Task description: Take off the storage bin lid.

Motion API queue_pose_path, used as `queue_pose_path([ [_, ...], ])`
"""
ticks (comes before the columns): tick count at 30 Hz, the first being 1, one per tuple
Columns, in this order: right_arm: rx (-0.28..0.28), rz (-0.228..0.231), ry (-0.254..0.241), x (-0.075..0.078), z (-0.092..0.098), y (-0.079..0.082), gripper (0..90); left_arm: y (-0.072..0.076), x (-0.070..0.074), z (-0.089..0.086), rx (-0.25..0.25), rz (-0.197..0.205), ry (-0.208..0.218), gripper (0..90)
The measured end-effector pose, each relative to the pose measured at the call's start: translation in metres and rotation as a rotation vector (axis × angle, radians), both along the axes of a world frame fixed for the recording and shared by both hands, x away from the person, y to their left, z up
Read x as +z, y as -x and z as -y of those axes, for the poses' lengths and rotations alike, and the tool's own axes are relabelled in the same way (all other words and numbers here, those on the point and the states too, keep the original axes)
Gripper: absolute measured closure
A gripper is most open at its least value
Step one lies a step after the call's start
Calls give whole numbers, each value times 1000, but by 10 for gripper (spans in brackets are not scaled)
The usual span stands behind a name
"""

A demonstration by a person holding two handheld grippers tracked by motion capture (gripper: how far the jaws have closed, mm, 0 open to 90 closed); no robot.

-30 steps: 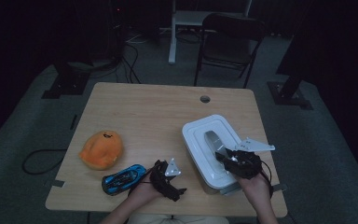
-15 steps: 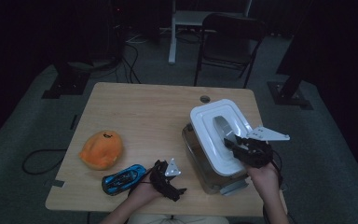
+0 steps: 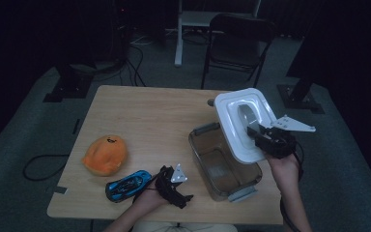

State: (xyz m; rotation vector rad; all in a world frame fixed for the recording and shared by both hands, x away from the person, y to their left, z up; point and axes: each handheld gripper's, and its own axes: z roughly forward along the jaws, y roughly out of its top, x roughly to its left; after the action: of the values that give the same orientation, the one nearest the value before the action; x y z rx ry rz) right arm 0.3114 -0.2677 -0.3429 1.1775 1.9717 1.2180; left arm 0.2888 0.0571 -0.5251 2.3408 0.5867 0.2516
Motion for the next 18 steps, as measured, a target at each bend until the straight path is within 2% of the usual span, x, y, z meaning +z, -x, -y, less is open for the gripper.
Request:
queue_pose_path([
  [7, -54, 5, -27, -1, 19, -17, 676, 0, 0, 0, 0, 1, 0, 5],
  [12, -114, 9, -5, -11, 35, -33, 676, 0, 0, 0, -1, 3, 0, 5],
  [18, -159, -18, -3, -29, 49, -50, 676, 0, 0, 0, -1, 2, -1, 5],
])
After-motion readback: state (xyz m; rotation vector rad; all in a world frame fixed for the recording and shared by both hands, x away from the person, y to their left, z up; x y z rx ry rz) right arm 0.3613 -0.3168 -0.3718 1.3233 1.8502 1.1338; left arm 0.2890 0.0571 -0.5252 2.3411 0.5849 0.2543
